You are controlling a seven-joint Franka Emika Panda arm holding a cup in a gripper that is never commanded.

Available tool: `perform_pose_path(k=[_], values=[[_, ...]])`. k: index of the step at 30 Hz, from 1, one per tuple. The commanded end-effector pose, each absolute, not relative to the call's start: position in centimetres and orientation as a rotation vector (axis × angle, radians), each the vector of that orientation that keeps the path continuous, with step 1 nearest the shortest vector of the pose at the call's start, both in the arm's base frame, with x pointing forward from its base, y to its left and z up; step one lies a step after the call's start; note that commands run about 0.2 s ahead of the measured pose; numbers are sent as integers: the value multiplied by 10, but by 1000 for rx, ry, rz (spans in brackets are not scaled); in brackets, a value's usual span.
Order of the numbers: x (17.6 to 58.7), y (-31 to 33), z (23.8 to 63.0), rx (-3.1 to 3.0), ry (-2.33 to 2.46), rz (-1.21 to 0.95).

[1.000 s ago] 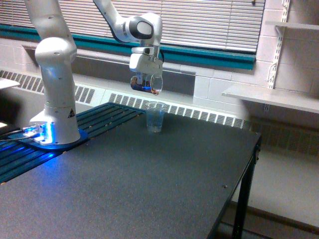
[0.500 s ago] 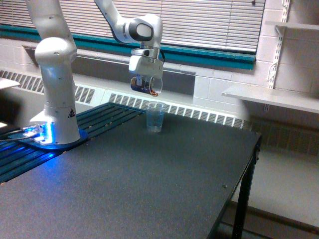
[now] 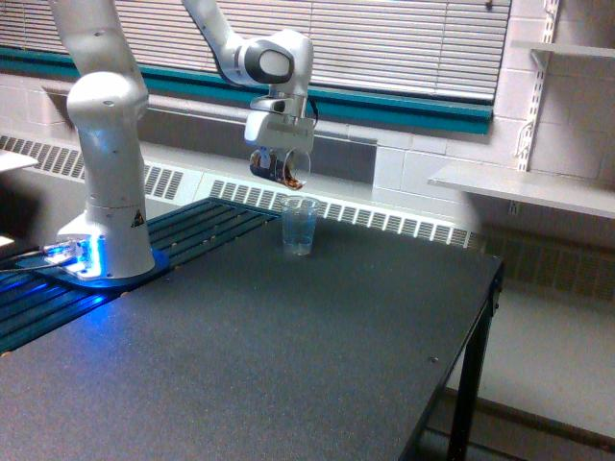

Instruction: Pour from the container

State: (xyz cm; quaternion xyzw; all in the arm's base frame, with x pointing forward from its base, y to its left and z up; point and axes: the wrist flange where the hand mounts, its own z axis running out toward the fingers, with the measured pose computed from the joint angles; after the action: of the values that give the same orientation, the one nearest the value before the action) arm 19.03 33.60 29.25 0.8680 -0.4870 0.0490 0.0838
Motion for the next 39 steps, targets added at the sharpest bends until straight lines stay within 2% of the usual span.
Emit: perform_pose_path(k=[1,39], values=[[192,336,293,2619,-1432,129],[204,332,289,2693,-1413,2]])
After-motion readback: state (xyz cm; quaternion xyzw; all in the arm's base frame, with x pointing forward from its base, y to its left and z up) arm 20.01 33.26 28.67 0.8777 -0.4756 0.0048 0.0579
